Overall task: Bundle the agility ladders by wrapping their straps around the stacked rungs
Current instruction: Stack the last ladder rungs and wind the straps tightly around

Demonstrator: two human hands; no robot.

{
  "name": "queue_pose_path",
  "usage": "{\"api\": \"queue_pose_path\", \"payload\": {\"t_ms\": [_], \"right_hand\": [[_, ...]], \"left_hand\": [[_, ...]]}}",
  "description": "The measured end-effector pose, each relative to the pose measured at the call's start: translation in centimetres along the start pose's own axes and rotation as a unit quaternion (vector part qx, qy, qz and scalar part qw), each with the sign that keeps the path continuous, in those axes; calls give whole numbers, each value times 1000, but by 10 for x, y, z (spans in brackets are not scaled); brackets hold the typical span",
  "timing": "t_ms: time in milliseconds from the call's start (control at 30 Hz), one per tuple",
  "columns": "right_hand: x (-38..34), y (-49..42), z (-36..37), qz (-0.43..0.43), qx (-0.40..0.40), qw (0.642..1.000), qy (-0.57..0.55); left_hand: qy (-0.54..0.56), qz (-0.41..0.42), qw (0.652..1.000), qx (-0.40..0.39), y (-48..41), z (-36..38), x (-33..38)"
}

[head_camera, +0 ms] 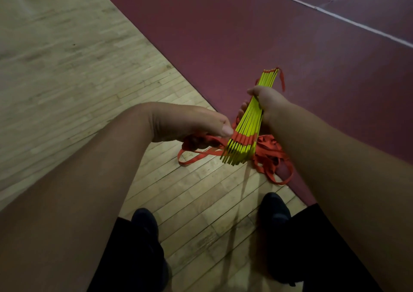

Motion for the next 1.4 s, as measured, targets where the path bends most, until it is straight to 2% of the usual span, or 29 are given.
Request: {"api": "queue_pose_path", "payload": {"t_ms": [100,200,500,667,867,1067,1233,1400], "right_hand": [[3,-1,3,13,-9,1000,0],[8,-2,2,31,-15,999,-6],[9,-6,-1,32,-13,999,-26],[13,-10,-2,54,-5,998,-18],[15,-7,11,51,-17,999,-7],[14,-2,21,37,-39,998,-15],[13,-5,18,39,-22,999,1],[13,-6,18,37,-12,999,-5]], "left_hand": [[-101,5,995,-3,0,4,-2],[-204,15,978,47,-2,12,4],[-307,86,935,152,-1,14,13],[-331,69,929,151,-2,14,12],[-264,43,962,46,5,19,6],[-283,67,952,94,-2,20,4],[-313,26,944,101,-5,20,2],[-354,46,921,157,-7,17,8]]}}
Point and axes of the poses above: each hand's wrist, its own y-axis away from the middle knuckle, its own z-axis out of the palm, x = y × z, the point moved 5 cm from there along -y, towards the middle knuckle, and after that the axes turned 9 degrees about y, right-handed, at the moved point
